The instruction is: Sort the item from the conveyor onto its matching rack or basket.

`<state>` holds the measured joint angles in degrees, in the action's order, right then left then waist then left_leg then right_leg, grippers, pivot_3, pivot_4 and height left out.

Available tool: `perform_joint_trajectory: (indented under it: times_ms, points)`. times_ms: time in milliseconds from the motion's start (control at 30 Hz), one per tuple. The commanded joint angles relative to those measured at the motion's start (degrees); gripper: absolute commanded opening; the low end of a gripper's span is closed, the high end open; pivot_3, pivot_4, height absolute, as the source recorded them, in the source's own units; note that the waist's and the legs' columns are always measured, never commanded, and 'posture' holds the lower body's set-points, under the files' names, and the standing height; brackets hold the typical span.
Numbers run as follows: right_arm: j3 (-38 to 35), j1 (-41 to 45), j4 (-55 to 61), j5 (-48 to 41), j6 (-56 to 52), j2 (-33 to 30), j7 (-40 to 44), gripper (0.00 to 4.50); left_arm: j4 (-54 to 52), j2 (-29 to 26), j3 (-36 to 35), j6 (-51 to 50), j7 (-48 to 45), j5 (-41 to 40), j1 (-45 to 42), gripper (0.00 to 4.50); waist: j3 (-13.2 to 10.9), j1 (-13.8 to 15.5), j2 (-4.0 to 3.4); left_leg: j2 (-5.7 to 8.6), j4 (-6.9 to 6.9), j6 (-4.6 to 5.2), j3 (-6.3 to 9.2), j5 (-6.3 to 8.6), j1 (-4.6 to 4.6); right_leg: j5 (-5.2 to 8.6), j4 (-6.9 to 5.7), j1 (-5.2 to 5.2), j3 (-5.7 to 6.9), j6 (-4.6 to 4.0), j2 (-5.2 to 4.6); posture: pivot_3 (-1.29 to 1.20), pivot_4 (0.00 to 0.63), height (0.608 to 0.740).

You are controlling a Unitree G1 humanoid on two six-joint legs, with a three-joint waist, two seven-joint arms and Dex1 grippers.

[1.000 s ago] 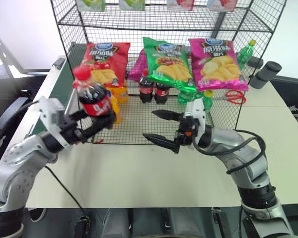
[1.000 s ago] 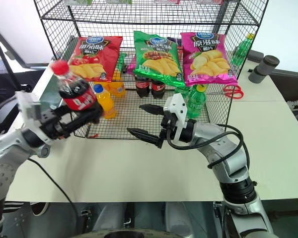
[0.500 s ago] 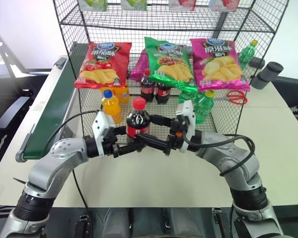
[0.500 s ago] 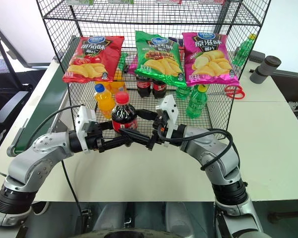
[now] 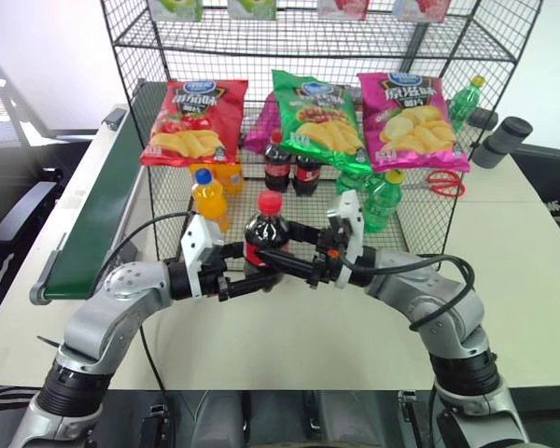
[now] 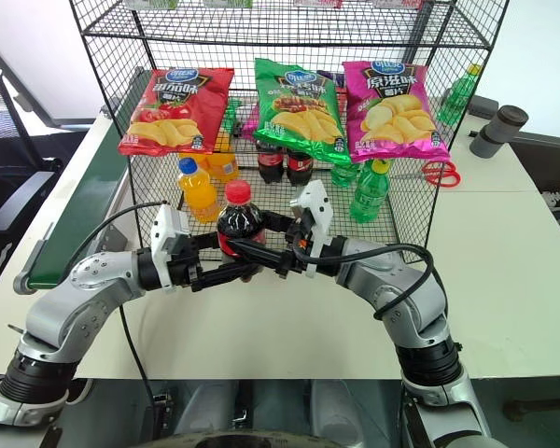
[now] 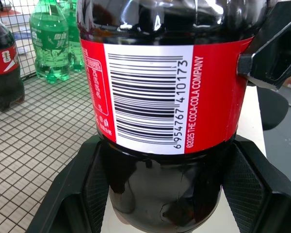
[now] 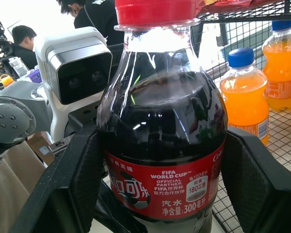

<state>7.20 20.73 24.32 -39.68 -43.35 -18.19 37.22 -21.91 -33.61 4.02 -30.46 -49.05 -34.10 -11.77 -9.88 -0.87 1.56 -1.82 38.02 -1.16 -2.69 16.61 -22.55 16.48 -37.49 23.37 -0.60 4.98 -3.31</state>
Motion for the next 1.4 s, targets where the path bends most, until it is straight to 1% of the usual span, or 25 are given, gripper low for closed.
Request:
perform_joint_trajectory:
  times_ms: [33,133,167,300,400,500,567,667,800,967,1100,1200,1400]
  points:
    - [0.7,0.5,1.4,-1.1,0.9,1.1,0.7,2.93,-2.0,1.0,-0.9,-0.1,-0.1,-1.7,-1.9,2.72,0.0,0.0,0.0,0.0,0.0,0.0,0.0,0.0,0.0,0.0,0.0,0.0,0.0,0.0,0.0,0.0,0.15,0.74]
    - [0.3,0.5,1.4,-0.7,1.4,1.2,0.5,2.93,-1.8,1.4,-1.9,-1.0,-0.2,-2.9,-2.2,4.24,0.0,0.0,0.0,0.0,0.0,0.0,0.0,0.0,0.0,0.0,0.0,0.0,0.0,0.0,0.0,0.0,0.15,0.74]
    - [0.1,0.5,1.3,-0.5,1.7,1.2,0.4,2.93,-1.8,1.2,-1.8,-0.8,-0.3,-2.4,-2.2,4.4,0.0,0.0,0.0,0.0,0.01,0.0,0.01,0.0,0.0,0.0,-0.01,0.0,0.0,0.0,0.0,0.0,0.15,0.74]
    - [-1.2,0.9,0.0,1.4,4.0,1.0,-0.6,2.93,-1.4,-0.4,-2.0,0.9,0.0,0.9,-0.8,4.4,0.0,-0.1,0.0,0.0,0.01,0.0,0.0,0.0,0.01,0.0,-0.01,0.0,-0.01,0.0,0.03,0.0,0.15,0.74]
    - [-2.5,1.5,-2.0,3.8,6.8,1.0,-1.7,2.93,-0.6,-1.8,-3.9,1.4,0.7,1.6,2.0,4.4,0.0,-0.1,0.0,-0.02,0.01,0.0,0.0,0.0,0.02,0.0,-0.02,0.0,-0.03,0.0,0.05,0.0,0.15,0.74]
    - [-1.1,1.3,-5.9,11.4,13.4,-0.6,-2.1,2.93,0.4,-3.7,-6.0,4.9,0.9,5.0,6.8,4.4,0.0,-0.1,0.0,-0.02,0.01,0.0,-0.01,0.0,0.03,0.0,-0.03,0.01,-0.03,0.0,0.05,0.0,0.15,0.74]
    - [-0.3,1.3,-9.2,15.4,18.0,0.2,-3.1,2.93,1.5,-3.4,-7.7,6.4,2.1,5.6,8.5,4.4,0.0,-0.1,0.0,-0.02,0.0,0.0,-0.02,0.0,0.03,0.0,-0.02,0.01,-0.04,0.0,0.04,0.0,0.15,0.74]
    - [-0.5,1.7,-15.3,19.4,24.2,3.6,-5.9,2.93,3.5,-1.9,-9.2,8.7,4.2,7.2,9.5,4.4,0.0,0.0,0.0,-0.02,0.01,0.0,-0.02,0.0,0.03,0.0,-0.03,0.01,-0.04,-0.01,0.03,0.0,0.15,0.74]
    - [0.1,3.0,-25.5,26.4,34.8,7.4,-9.5,2.93,4.9,0.6,-9.6,11.0,7.3,9.2,9.7,4.4,0.0,-0.1,0.0,-0.02,0.0,0.0,-0.04,0.0,0.03,0.0,-0.05,0.02,-0.05,0.0,0.02,0.0,0.15,0.74]
    - [-0.8,7.0,-39.0,32.1,46.2,11.1,-14.5,2.93,4.7,2.4,-9.0,11.6,8.4,9.8,10.0,4.4,0.0,-0.3,0.0,-0.01,0.0,-0.01,-0.08,0.0,0.03,0.0,-0.07,0.04,-0.07,0.0,-0.01,0.0,0.15,0.74]
    - [-2.1,10.3,-47.4,33.7,51.6,12.5,-17.0,2.93,4.1,3.0,-8.9,11.1,8.4,9.3,10.2,4.4,0.0,-0.3,-0.01,-0.01,0.0,-0.03,-0.09,-0.01,0.04,0.0,-0.15,0.07,-0.09,0.0,-0.03,0.0,0.15,0.74]
    - [-2.7,12.3,-52.5,33.6,54.3,13.5,-16.9,2.93,3.6,3.3,-8.8,10.3,8.3,8.7,10.3,4.4,0.0,-0.3,-0.01,-0.02,0.0,-0.03,-0.1,-0.01,0.04,0.0,-0.15,0.08,-0.09,0.0,-0.05,0.0,0.15,0.74]
    - [-3.8,14.0,-57.2,33.4,56.6,14.5,-16.3,2.93,3.4,3.6,-8.3,10.0,8.1,8.9,9.9,4.4,0.0,-0.5,-0.02,-0.02,0.0,-0.03,-0.1,-0.01,0.05,0.0,-0.19,0.09,-0.09,0.0,-0.08,0.0,0.15,0.74]
